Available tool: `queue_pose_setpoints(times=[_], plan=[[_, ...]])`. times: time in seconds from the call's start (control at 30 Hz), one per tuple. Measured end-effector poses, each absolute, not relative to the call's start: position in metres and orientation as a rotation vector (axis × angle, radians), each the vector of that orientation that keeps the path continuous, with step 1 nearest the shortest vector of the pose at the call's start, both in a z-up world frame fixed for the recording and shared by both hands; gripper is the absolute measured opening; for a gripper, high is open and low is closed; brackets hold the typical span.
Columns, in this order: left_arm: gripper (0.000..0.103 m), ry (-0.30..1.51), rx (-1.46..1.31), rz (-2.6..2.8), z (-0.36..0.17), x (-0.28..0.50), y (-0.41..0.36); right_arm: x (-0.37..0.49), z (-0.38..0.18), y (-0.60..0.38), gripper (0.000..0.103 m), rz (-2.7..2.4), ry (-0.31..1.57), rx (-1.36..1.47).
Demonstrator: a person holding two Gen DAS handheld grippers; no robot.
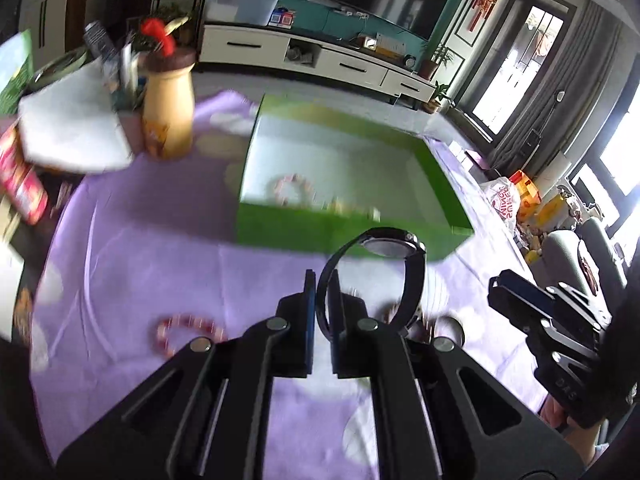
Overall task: Organize jewelry
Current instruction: 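Carry the black watch and black ring into the green box and release both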
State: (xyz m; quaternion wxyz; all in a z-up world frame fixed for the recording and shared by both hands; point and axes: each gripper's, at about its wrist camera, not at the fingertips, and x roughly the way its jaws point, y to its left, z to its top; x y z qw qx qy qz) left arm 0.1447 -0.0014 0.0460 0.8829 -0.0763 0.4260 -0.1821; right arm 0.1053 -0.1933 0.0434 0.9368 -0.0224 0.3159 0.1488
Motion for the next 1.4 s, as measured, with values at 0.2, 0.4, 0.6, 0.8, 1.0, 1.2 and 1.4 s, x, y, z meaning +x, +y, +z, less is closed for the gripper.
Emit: queue_pose_setpoints(times=[0.2,0.4,0.6,0.8,1.0,1.2,1.4], plan=[[0.005,0.911,-0.133,-0.372,0.055,0.216,-0.032,0.163,0.05,-0.207,0.021,0.251,0.643,-0.02],[0.005,0.951,-0.107,-0.338,0.037,0.274,-0.062,0.22,0.033,-0.218,0.021,0.207,0.687,-0.002],[0.005,1.013,-0.077,-0.301,0.003,0.307,-0.084,0.252,0.01,-0.221,0.021,0.187,0.746,-0.015],[0.02,1.032,-0.045,-0.289,-0.014,0.32,-0.098,0.266,-0.004,-0.222,0.023,0.155,0.775,-0.028],[0.054,0.956,-0.088,-0.292,0.011,0.302,-0.077,0.248,0.005,-0.24,0.036,0.155,0.745,0.038],[0.071,0.895,-0.108,-0.257,0.046,0.257,-0.041,0.205,0.024,-0.255,0.042,0.149,0.701,0.111],[0.083,0.852,-0.177,-0.173,0.068,0.197,0.016,0.16,0.04,-0.249,0.045,0.173,0.68,0.149]])
